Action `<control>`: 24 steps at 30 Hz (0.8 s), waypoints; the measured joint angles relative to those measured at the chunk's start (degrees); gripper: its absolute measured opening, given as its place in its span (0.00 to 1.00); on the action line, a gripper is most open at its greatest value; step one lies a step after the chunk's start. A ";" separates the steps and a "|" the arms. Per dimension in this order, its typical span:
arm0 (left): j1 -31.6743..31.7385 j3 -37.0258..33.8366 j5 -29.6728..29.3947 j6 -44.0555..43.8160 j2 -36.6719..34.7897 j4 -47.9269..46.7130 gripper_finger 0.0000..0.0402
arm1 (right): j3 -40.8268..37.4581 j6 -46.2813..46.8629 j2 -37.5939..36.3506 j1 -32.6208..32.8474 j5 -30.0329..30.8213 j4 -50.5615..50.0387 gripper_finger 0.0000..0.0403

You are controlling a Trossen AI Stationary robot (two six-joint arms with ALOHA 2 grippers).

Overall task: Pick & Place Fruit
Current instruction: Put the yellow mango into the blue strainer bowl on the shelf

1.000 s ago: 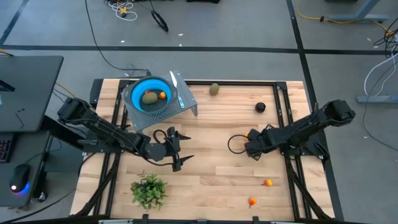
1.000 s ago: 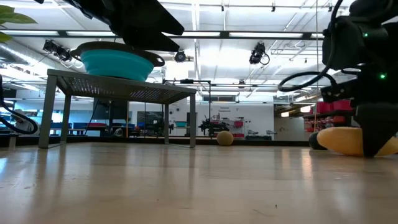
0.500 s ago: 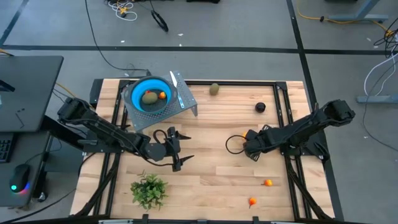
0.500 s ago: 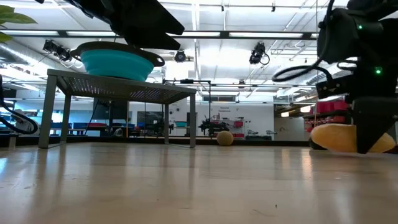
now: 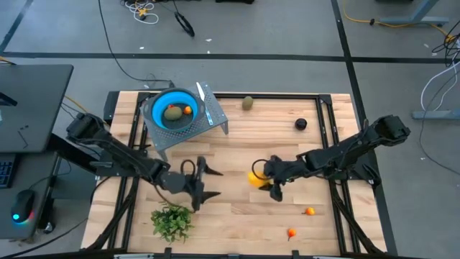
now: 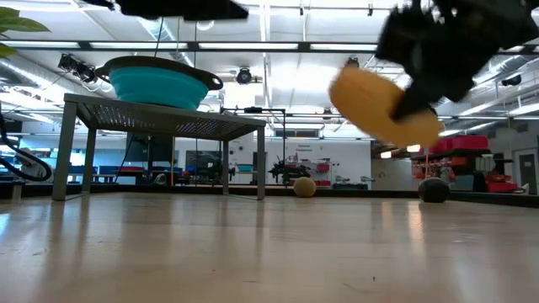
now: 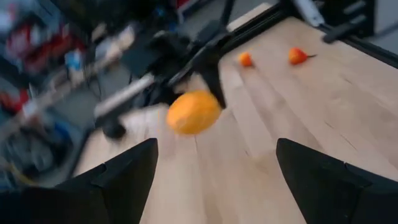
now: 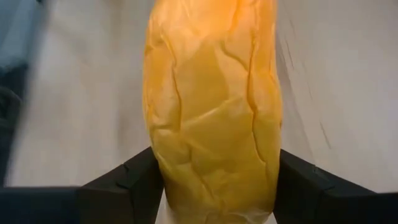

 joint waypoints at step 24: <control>-1.61 0.00 8.28 15.50 -0.04 1.02 0.99 | 12.54 -10.85 20.31 -0.14 -6.88 26.00 0.60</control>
